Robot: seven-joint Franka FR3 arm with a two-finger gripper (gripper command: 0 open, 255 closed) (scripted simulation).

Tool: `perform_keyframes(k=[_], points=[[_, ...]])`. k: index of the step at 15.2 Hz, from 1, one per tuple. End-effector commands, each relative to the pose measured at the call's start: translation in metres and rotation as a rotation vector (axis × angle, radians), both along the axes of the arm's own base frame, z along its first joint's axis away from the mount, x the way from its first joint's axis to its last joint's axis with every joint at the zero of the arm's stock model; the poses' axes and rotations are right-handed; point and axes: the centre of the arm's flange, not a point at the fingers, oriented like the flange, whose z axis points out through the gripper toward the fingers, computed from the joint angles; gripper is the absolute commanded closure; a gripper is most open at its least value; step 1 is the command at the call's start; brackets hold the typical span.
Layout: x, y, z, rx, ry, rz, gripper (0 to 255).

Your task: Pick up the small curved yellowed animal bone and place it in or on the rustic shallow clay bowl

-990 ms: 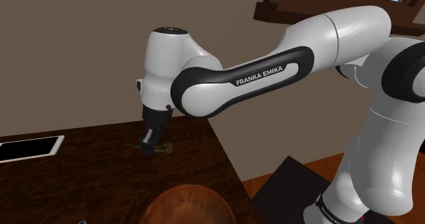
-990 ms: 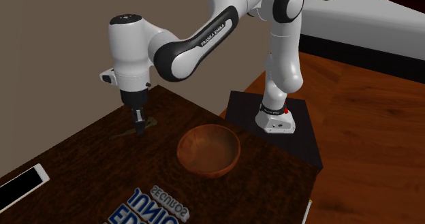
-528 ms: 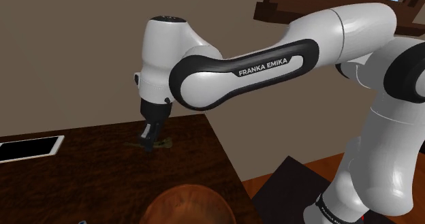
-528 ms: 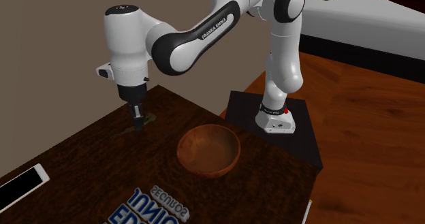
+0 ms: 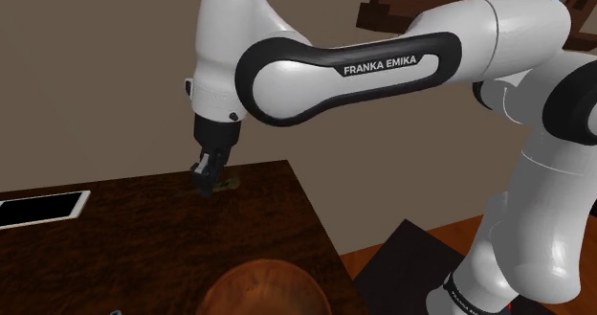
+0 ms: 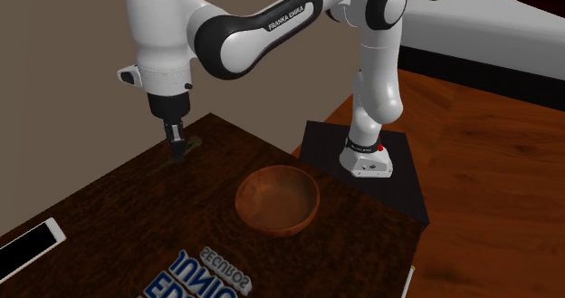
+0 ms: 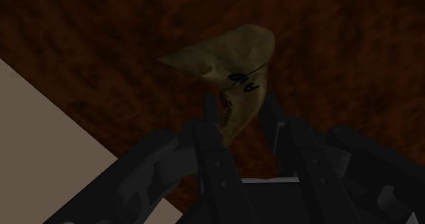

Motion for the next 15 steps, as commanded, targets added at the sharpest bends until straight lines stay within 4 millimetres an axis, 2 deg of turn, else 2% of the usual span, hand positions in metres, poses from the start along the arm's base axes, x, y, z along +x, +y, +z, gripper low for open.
perform_keyframes(k=[1, 15], points=[[-0.001, 0.0, 0.01, 0.0, 0.0, 0.0, 255], [-0.001, 0.0, 0.083, 0.0, 0.0, 0.0, 255]])
